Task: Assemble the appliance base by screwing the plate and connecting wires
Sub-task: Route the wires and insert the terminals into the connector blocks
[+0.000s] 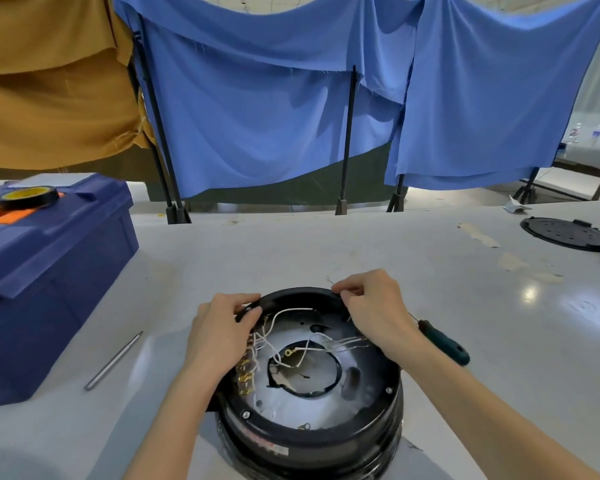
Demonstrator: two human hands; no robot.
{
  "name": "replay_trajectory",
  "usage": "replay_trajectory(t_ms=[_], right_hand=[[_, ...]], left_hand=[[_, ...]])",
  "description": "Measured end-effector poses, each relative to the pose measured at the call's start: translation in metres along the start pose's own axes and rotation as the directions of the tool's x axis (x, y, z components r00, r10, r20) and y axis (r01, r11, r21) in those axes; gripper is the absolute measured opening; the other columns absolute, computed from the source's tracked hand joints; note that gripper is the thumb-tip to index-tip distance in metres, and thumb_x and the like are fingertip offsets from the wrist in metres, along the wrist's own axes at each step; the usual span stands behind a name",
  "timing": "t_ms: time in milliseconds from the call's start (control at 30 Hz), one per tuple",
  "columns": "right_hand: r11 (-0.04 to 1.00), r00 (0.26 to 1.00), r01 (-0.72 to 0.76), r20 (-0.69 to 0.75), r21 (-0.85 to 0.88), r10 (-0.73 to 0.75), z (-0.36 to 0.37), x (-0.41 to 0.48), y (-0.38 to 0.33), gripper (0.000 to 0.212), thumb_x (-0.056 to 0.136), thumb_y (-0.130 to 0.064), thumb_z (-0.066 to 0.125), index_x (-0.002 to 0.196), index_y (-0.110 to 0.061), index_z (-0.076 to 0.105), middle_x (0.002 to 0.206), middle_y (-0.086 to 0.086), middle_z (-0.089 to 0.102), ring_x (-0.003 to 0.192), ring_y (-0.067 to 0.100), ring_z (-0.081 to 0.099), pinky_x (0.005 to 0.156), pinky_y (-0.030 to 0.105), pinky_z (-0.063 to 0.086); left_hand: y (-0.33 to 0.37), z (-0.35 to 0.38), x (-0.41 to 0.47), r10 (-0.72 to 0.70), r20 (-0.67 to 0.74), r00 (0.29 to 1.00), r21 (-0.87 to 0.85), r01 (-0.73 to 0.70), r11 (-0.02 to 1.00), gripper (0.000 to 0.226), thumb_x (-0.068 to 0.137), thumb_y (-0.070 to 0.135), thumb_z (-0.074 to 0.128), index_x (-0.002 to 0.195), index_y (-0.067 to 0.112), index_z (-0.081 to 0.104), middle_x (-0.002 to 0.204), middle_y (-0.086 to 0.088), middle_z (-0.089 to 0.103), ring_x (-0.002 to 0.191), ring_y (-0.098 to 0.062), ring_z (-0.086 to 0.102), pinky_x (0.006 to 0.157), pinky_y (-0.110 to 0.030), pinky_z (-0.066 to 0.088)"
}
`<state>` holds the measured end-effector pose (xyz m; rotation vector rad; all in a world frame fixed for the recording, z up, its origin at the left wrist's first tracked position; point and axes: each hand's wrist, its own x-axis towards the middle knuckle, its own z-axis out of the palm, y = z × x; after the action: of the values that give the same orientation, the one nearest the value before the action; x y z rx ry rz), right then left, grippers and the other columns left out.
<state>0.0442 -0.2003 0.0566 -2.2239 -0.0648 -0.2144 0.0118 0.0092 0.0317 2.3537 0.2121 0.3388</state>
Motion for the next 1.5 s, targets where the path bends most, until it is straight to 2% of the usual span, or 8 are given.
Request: replay_trajectory(t_ms=[167,433,600,833,933,1100,1333,1500], right_hand=[[0.923,0.98,-0.176,-0.025,0.343,0.196,-0.01,0.029,0.028,0.021,0.092,0.005,0.051,0.098,0.002,0.071,0.085,0.013,0.074,0.071,0.019,0.068,0.073,0.026,0.053],[0.971,0.998,-0.035,0.044,-0.238,0.047,0.026,0.078,0.07,0.032,0.093,-0.015,0.06,0.125,-0.01,0.064,0.13,0.01,0.058,0.124,0.029,0.045,0.098,0.03,0.036],[0.895,0.998,0.009,0.063,-0.447,0.021,0.039,0.094,0.075,0.023,0.088,-0.019,0.062,0.104,-0.003,0.07,0.114,0.014,0.062,0.111,0.033,0.05,0.093,0.032,0.034],[0.95,0.994,-0.017,0.096,-0.311,0.049,0.029,0.09,0.073,0.003,0.087,-0.005,0.064,0.088,-0.003,0.066,0.09,0.009,0.064,0.091,0.027,0.059,0.073,0.03,0.042],[0.994,0.994,-0.107,0.027,0.037,0.106,0.013,0.084,0.065,0.005,0.085,0.0,0.069,0.084,-0.001,0.064,0.073,0.01,0.063,0.072,0.026,0.059,0.064,0.032,0.046],[0.858,0.999,-0.036,0.053,0.513,0.01,-0.022,0.061,0.021,0.006,0.081,0.007,0.073,0.084,0.008,0.067,0.071,0.02,0.066,0.053,0.028,0.066,0.051,0.029,0.057],[0.922,0.919,0.156,0.29,0.353,-0.267,-0.015,0.012,-0.03,0.009,0.078,0.003,0.077,0.084,-0.003,0.075,0.067,0.009,0.071,0.058,0.013,0.063,0.059,0.02,0.052],[0.902,0.891,0.21,0.306,0.378,-0.336,-0.004,-0.005,-0.038,0.017,0.071,-0.002,0.084,0.084,-0.005,0.073,0.076,0.014,0.073,0.068,0.013,0.067,0.071,0.026,0.056]], left_hand=[[-0.008,-0.01,-0.001,0.022,0.009,1.0,0.038,-0.022,0.999,0.028,0.094,0.027,0.062,0.121,0.034,0.067,0.116,0.005,0.07,0.112,-0.019,0.06,0.094,-0.038,0.049],[-0.009,-0.007,-0.003,0.019,-0.047,0.999,-0.014,-0.02,1.0,0.026,0.093,0.028,0.063,0.117,0.035,0.069,0.112,0.007,0.071,0.1,-0.016,0.064,0.086,-0.036,0.052],[-0.013,-0.005,-0.003,0.003,-0.064,0.998,-0.053,-0.006,0.999,0.024,0.092,0.03,0.064,0.113,0.041,0.069,0.107,0.01,0.071,0.081,-0.015,0.062,0.076,-0.033,0.052],[-0.013,-0.003,-0.001,-0.018,-0.065,0.998,-0.068,0.014,0.998,0.024,0.092,0.03,0.064,0.114,0.04,0.069,0.109,0.011,0.071,0.106,-0.016,0.061,0.088,-0.038,0.051],[-0.013,-0.003,-0.001,-0.041,-0.056,0.998,-0.096,0.036,0.995,0.024,0.091,0.029,0.065,0.113,0.039,0.07,0.11,0.01,0.071,0.108,-0.017,0.061,0.093,-0.041,0.051],[-0.007,0.003,-0.002,-0.093,-0.085,0.992,-0.159,0.079,0.984,0.022,0.091,0.03,0.067,0.112,0.036,0.071,0.111,0.008,0.072,0.109,-0.014,0.062,0.095,-0.042,0.05],[0.022,0.004,-0.01,0.058,-0.196,0.979,-0.387,-0.132,0.913,0.027,0.093,0.043,0.057,0.104,0.027,0.076,0.097,0.015,0.074,0.095,-0.002,0.065,0.086,-0.024,0.048],[0.027,-0.01,-0.02,0.252,0.013,0.968,-0.542,-0.204,0.815,0.025,0.07,0.039,0.074,0.089,0.023,0.079,0.079,0.009,0.075,0.074,-0.004,0.07,0.068,-0.013,0.05]])
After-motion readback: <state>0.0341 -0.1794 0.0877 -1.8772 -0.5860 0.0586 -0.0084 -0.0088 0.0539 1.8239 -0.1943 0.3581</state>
